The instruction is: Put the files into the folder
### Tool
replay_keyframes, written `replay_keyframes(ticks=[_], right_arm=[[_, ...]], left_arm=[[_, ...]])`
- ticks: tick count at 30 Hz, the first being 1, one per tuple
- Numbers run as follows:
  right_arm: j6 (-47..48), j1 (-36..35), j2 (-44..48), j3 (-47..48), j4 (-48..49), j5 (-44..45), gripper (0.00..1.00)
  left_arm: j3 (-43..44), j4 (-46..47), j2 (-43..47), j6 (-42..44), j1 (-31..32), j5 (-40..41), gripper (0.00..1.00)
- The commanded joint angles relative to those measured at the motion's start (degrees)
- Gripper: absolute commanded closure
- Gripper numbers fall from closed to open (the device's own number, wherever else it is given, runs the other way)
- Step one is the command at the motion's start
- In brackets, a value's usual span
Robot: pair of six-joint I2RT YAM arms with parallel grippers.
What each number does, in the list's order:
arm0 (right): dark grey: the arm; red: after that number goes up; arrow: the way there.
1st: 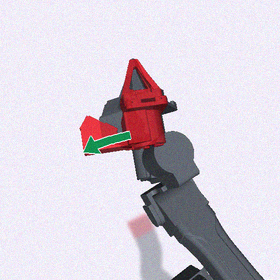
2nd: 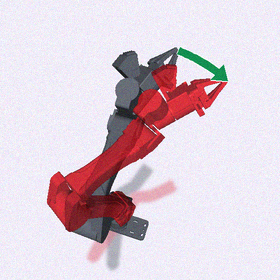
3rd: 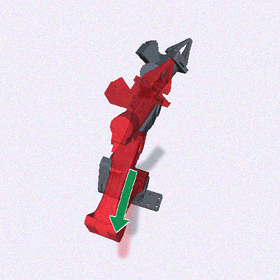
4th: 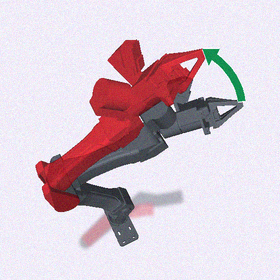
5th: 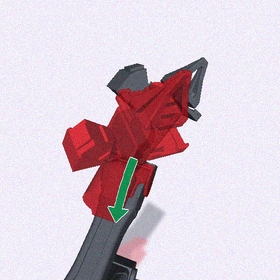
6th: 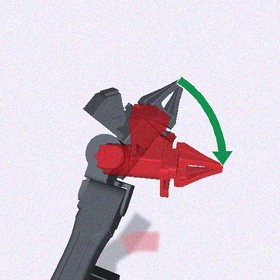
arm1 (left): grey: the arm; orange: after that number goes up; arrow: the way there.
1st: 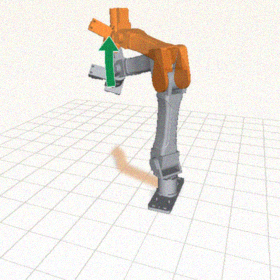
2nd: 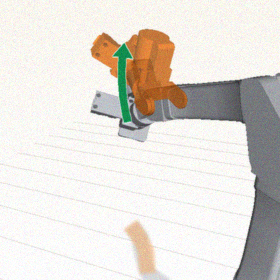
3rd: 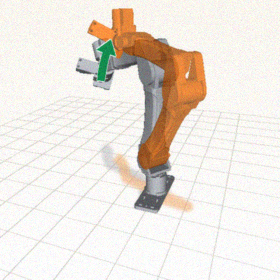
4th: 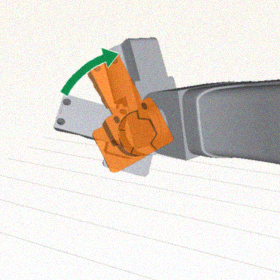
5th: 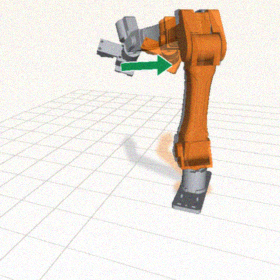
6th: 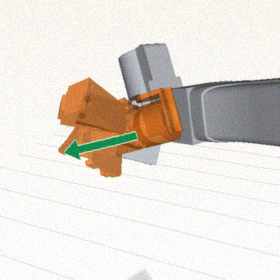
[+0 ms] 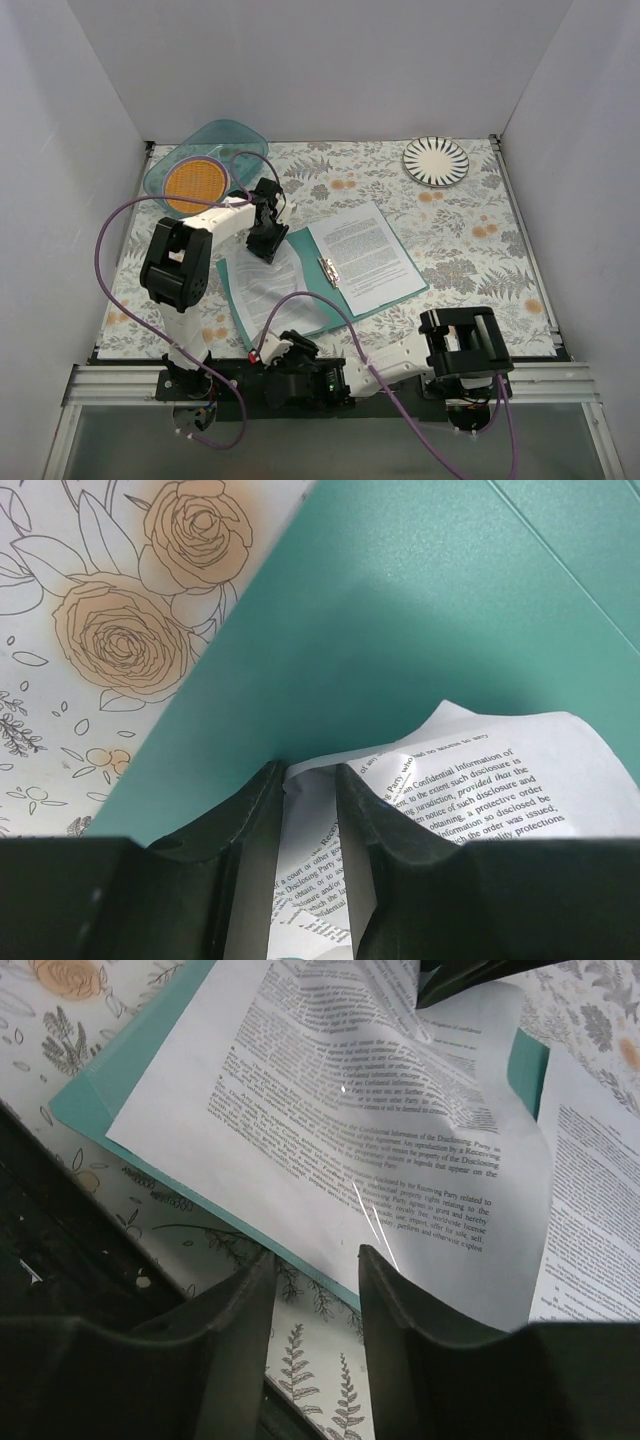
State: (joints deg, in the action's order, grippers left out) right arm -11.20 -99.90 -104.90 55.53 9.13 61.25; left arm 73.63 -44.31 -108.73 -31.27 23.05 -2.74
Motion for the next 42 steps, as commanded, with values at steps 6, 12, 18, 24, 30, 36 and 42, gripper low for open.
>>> replay_keyframes(ticks=[6,12,18,24,30,36,42], right_arm=[[-0.57,1.11,3.39,-0.51,4.24,5.37,0.93],[-3.21,1.11,5.50,-0.77,2.21,5.80,0.99],[-6.80,1.37,8.31,-0.86,0.99,6.94,0.99],[-13.49,4.09,16.91,-3.75,0.71,5.03,0.99],[-15.76,9.62,27.63,-6.65,5.20,-1.64,0.99],[-41.76,16.04,38.71,-12.98,-5.41,-3.24,0.99],[-68.27,19.12,47.41,-21.07,-21.49,-4.03,0.99]], left_arm=[[5.01,-7.09,3.16,-0.81,0.16,0.80,0.57],[29.50,-15.44,7.73,-1.34,-2.82,7.13,0.06],[37.31,-18.35,11.86,-1.34,-8.71,9.08,0.02],[32.11,-12.20,20.22,-4.94,-18.55,2.85,0.02],[28.52,-13.96,20.57,-6.44,-21.99,-5.34,0.02],[23.41,-12.55,21.89,-6.53,-21.99,-8.42,0.02],[22.79,-13.51,21.02,-5.56,-21.99,-12.45,0.03]])
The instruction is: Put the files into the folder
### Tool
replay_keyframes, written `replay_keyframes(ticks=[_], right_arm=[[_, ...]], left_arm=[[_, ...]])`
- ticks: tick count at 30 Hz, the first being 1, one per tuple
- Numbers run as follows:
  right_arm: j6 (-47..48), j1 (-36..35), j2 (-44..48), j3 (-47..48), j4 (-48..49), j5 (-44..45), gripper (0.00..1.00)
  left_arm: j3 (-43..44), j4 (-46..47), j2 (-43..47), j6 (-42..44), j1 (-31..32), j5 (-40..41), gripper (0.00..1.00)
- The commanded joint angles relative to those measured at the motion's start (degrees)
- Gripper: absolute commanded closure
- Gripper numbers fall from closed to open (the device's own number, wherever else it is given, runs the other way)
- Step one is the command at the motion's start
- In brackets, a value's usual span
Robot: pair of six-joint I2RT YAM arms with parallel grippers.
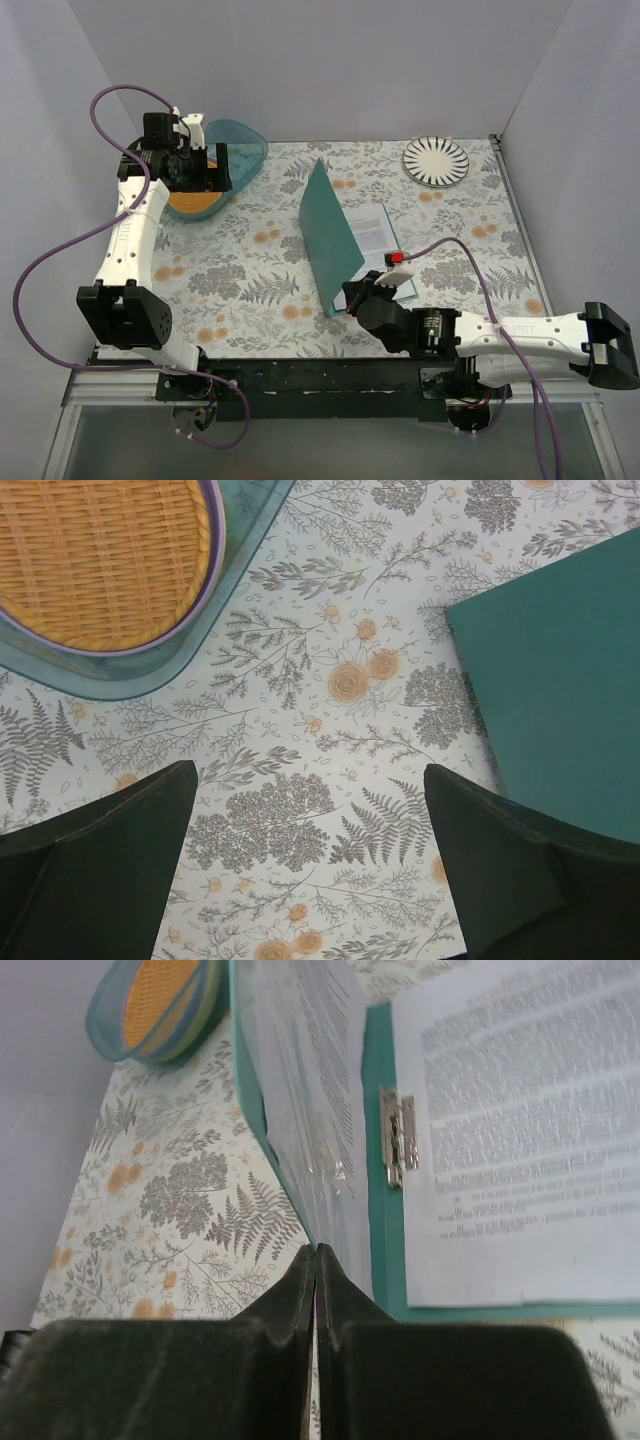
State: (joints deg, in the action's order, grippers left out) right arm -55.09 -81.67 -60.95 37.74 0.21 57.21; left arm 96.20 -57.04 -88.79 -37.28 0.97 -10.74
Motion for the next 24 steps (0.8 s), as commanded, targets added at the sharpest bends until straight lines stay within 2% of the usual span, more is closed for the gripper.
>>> replay_keyframes(ticks=[1,8,13,16,18,21,22,24], right_arm=[[-26.80,0.98,4.86,-4.15,-14.34,-0.08,0.99],[-43.42,1.60,7.77,-9.26,-27.25,-1.14,0.99],[-44.05,3.36,6.99,-10.31,-28.77,-3.94,0.99],[-39.23,3.71,4.71,-9.62,-26.32,-6.84,0.96],[-33.70,3.71,1.73,-8.82,-23.42,-10.08,0.89],[-26.60,3.71,-2.58,-5.49,-22.09,-15.26,0.51],[-25.26,3.71,-3.38,-3.13,-22.09,-16.16,0.35],[-24.19,3.71,-5.05,-0.48,-26.64,-17.48,0.25]], left_arm=[[0.39,-1.06,0.64,0.97,0.08,-5.07,0.03],[0.39,-3.43,-1.55,3.17,0.26,-11.49,0.09],[-3.21,-2.82,-2.44,4.14,2.71,-12.29,0.11],[-6.37,-0.80,-2.61,3.53,5.87,-10.80,0.11],[-8.48,1.04,-3.14,3.00,8.76,-9.39,0.11],[-9.45,2.36,-4.28,2.21,12.02,-7.46,0.12],[-9.46,2.63,-5.07,1.86,12.64,-7.19,0.12],[-9.63,3.50,-5.86,1.59,14.40,-6.05,0.12]])
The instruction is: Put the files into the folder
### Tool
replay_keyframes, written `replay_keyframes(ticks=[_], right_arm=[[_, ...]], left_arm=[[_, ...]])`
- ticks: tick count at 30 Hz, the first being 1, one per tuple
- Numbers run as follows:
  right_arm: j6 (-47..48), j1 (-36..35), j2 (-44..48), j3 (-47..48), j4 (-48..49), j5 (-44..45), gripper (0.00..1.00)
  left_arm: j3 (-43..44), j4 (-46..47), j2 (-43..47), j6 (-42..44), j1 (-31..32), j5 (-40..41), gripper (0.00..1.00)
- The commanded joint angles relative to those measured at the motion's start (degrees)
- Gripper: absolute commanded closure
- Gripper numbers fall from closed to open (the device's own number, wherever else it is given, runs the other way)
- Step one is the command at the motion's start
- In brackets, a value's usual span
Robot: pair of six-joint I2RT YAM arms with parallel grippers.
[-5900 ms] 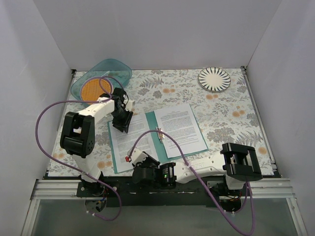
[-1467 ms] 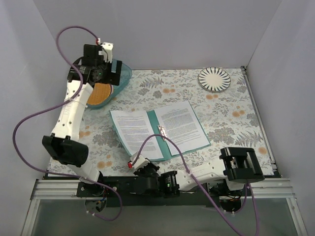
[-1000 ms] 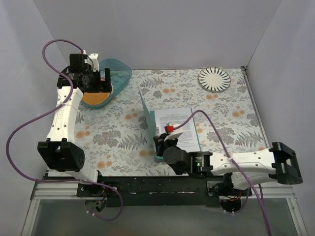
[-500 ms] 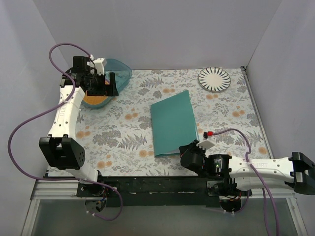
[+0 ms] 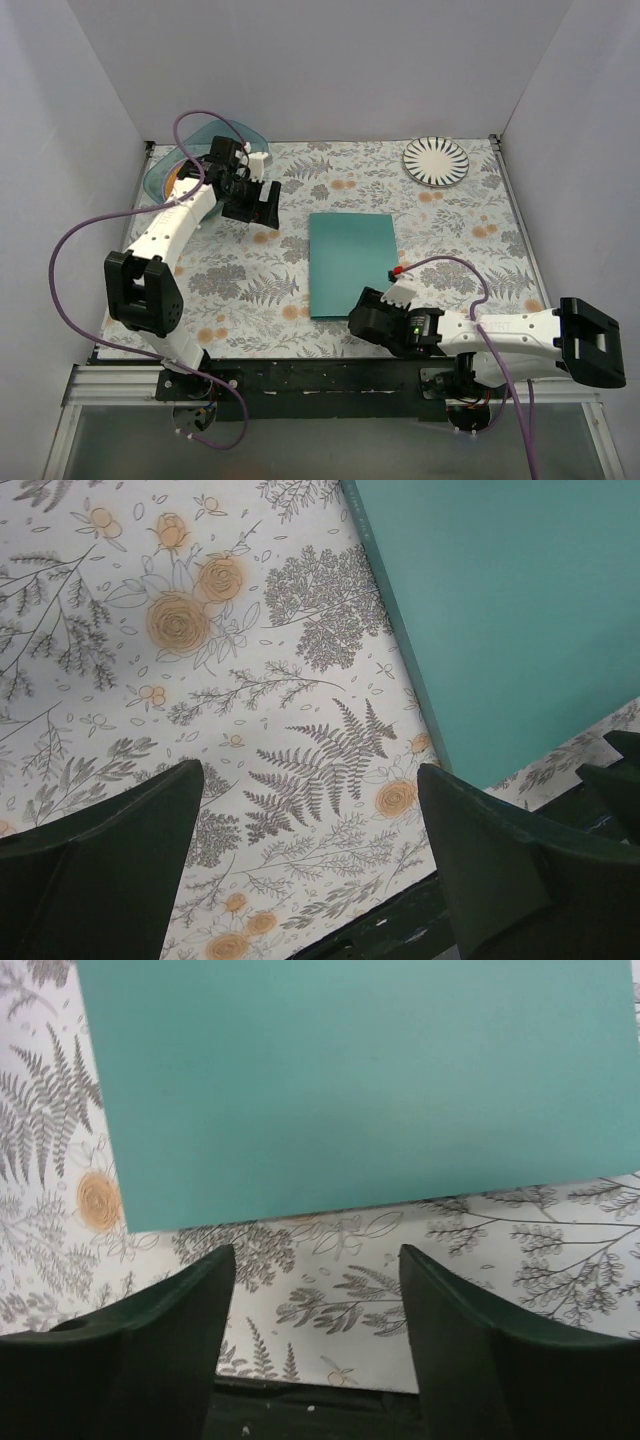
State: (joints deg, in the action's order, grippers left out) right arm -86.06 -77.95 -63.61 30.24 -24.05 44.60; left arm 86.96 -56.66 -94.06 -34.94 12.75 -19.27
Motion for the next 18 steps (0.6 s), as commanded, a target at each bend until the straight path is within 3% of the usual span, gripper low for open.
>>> replay_keyframes(ticks=[1,5,9,12,14,18], right_arm=[[7.13,-0.01,-2.30,8.07,-4.23,-5.13,0.20],[9.33,-0.09,1.99,9.31,-7.76,-6.81,0.24],[8.46,0.43,10.24,9.31,-11.97,0.19,0.33],[13.79,7.61,13.94,7.30,-8.93,1.29,0.37],[22.64,16.57,14.31,5.72,-0.58,-3.17,0.42],[33.05,29.07,7.14,5.00,9.01,-10.48,0.43]], left_arm=[[-0.39,3.31,-1.47,-0.83,3.15,2.74,0.12],[-0.21,3.84,-2.88,-0.92,3.77,2.83,0.12],[-1.44,5.16,-4.20,-1.36,5.35,3.18,0.14],[-2.67,6.91,-5.52,-2.24,7.19,3.10,0.16],[-2.85,7.62,-6.48,-2.76,8.68,3.36,0.17],[-1.53,10.86,-9.73,-4.61,10.36,3.62,0.26]])
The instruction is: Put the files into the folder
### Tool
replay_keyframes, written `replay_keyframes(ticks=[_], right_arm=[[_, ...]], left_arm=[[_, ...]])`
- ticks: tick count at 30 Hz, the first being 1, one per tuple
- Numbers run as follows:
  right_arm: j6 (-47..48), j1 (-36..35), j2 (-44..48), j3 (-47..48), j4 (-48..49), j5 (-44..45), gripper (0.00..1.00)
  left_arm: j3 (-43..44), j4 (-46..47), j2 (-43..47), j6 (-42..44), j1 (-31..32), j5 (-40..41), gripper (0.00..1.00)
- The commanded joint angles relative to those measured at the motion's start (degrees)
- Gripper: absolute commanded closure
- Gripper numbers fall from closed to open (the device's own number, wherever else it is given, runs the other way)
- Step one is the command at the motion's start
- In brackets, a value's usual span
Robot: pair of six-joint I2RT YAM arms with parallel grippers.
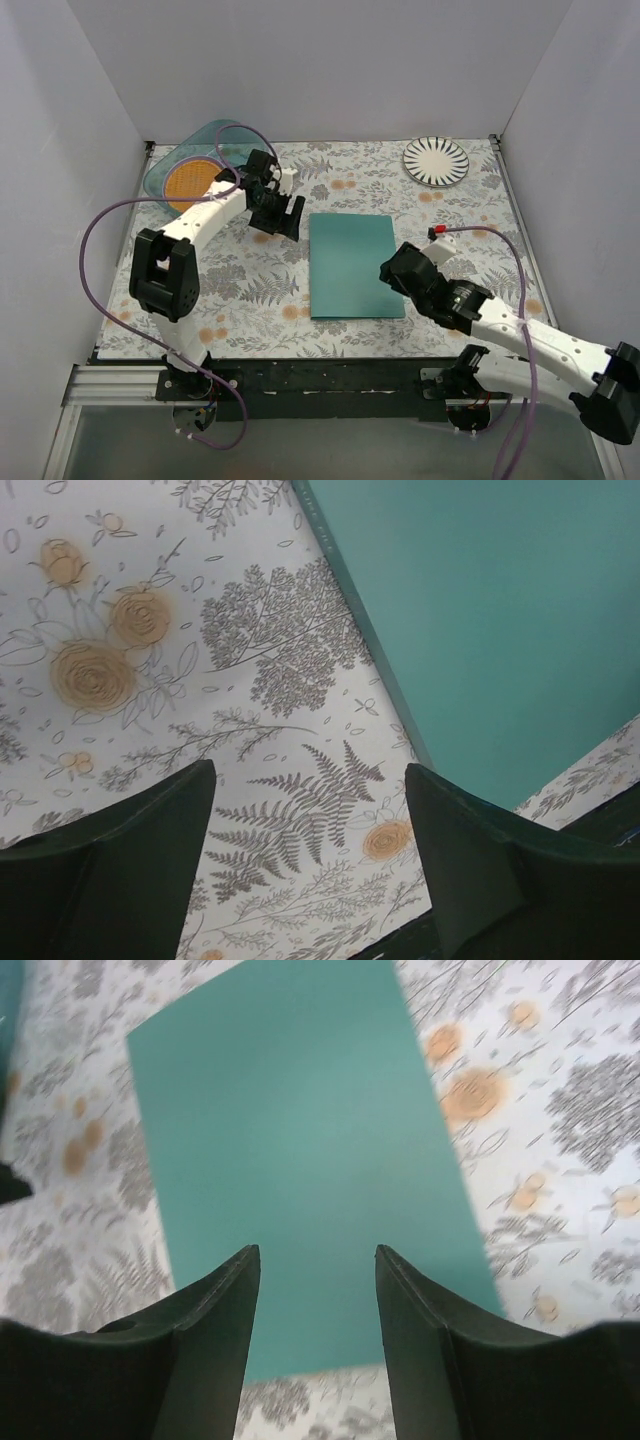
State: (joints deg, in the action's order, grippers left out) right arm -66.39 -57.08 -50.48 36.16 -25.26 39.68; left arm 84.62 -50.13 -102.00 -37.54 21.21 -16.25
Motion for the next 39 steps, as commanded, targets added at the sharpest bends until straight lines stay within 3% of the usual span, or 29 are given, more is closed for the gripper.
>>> replay_keyframes(ticks=[1,4,6,13,18,39], right_arm=[[15.13,11.08,-7.95,0.13,12.49,-5.75,0.46],[20.77,16.80,-15.77,2.76,15.40,-7.77,0.60],[23.83,19.36,-20.07,3.56,17.77,-10.23,0.64],[28.94,27.19,-27.82,5.41,24.64,-15.24,0.64],[29.92,28.51,-34.24,7.08,26.40,-18.05,0.64],[22.98,27.64,-34.86,-5.49,37.12,-32.21,0.70]], left_arm=[[1.16,4.95,-2.24,-2.27,2.08,0.52,0.28],[2.21,7.41,-4.08,-3.68,2.69,0.26,0.36],[2.48,9.51,-4.79,-4.47,3.22,0.52,0.42],[3.01,12.86,-8.22,-7.46,4.19,-3.87,0.45],[3.27,15.06,-10.77,-10.36,4.98,-7.65,0.48],[-9.20,16.73,-6.91,-8.43,8.49,-5.02,0.52]])
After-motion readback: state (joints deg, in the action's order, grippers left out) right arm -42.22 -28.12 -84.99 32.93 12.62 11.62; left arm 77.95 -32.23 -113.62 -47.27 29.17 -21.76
